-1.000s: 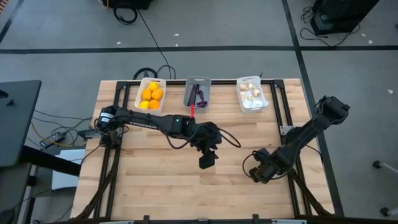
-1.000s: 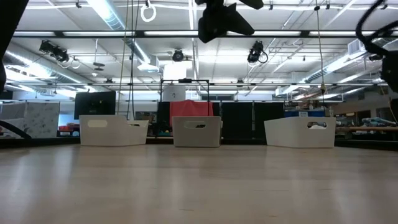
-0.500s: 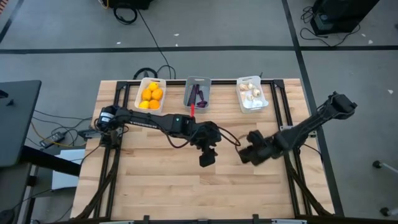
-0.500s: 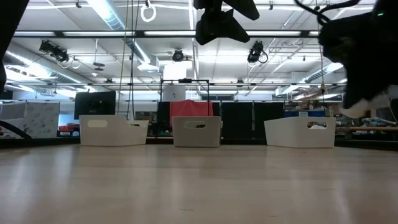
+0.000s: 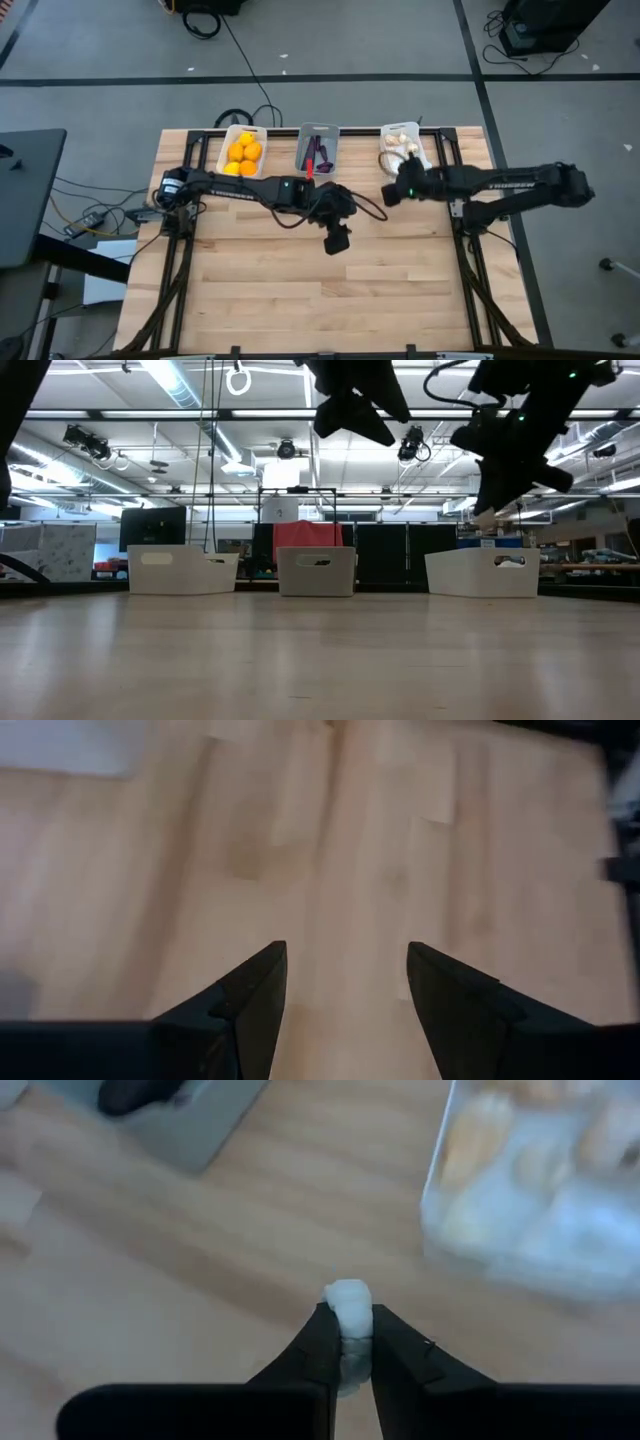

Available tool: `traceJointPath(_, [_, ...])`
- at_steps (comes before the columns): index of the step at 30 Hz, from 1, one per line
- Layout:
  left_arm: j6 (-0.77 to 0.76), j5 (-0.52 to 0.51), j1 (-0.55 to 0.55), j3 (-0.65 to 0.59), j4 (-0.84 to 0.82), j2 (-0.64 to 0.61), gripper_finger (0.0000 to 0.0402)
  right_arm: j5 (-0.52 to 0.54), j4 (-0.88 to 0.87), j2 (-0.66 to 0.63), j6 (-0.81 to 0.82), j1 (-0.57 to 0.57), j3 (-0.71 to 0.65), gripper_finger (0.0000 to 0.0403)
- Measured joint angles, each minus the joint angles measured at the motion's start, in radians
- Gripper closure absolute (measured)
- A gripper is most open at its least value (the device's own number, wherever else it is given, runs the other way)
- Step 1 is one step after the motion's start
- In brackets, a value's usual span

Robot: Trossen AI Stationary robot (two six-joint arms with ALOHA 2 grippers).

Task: Sort produce into baskets
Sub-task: Put the garlic into the right white bin, then return to Home Position

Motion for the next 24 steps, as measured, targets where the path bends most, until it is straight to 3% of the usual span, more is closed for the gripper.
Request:
traceJointPath(6, [0.108, -0.088, 0.039, 0.000, 0.001, 0.000, 0.0188, -0.059, 0.098, 0.001, -0.264, -0.222, 0.000, 0.0354])
traceJointPath(11, [0.077, -0.091, 0.096, 0.000, 0.003, 0.000, 0.0188, -0.089, 0.116, 0.033, -0.324, -0.386, 0.000, 0.0344])
traceJointPath(18, [0.032, -0.092, 0.203, 0.000, 0.061, 0.000, 0.0188, -0.154, 0.145, 0.063, -0.429, -0.551, 0.000, 0.0276])
traceJointPath(24, [0.030, -0.098, 0.284, 0.000, 0.236, 0.000, 0.0188, -0.239, 0.227, 0.063, -0.548, -0.626, 0.000, 0.0221])
